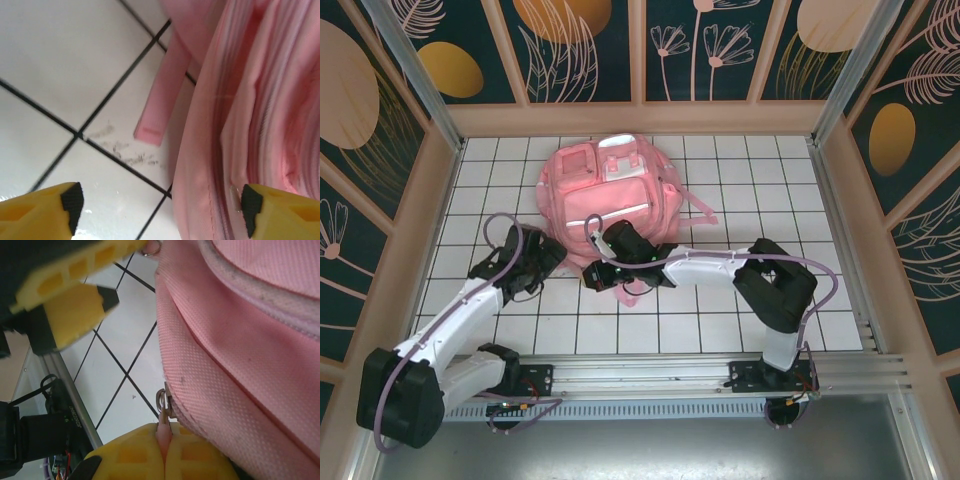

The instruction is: Pack the student bag

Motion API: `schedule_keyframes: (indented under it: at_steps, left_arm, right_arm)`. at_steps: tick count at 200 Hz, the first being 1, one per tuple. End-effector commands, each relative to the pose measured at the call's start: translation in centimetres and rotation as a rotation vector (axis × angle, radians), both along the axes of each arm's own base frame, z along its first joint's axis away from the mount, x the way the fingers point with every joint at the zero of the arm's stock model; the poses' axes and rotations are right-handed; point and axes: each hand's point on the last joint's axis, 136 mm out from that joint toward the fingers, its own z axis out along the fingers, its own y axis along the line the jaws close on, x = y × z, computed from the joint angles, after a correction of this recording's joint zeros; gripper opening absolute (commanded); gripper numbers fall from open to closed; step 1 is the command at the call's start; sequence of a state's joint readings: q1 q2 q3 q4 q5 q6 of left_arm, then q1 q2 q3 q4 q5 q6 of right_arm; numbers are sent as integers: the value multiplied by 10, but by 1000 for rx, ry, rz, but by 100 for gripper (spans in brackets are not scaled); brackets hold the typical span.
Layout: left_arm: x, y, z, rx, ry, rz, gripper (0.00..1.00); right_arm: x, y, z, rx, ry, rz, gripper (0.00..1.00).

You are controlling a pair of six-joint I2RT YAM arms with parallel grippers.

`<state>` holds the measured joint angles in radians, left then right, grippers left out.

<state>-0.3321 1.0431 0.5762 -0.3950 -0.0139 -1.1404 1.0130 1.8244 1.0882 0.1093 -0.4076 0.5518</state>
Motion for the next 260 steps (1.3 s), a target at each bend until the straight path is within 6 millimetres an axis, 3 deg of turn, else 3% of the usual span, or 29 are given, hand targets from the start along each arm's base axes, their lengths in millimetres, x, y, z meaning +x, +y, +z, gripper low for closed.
schedule_keyframes:
  at_steps: [1,58,124,153,187,260]
  left_arm:
    - [11,-24,13,-174,-74,-7,78]
    - [21,-35,4,-232,-109,-28,60]
    - [27,-37,-13,-225,-102,-31,46]
    - [32,-30,-12,-172,-112,-17,26]
    - [35,-20,-10,-102,-122,-8,0]
    - [36,-7,-7,-14,-120,5,0]
  right_arm:
    - [-3,4,22,101,10,22,0]
    - [-7,11,20,118,32,52,0]
    - [-9,12,17,111,35,67,0]
    - [-9,6,3,3,11,56,0]
    - [-7,-14,-12,-139,-24,18,0]
    - [1,-62,-30,-347,-11,-10,0]
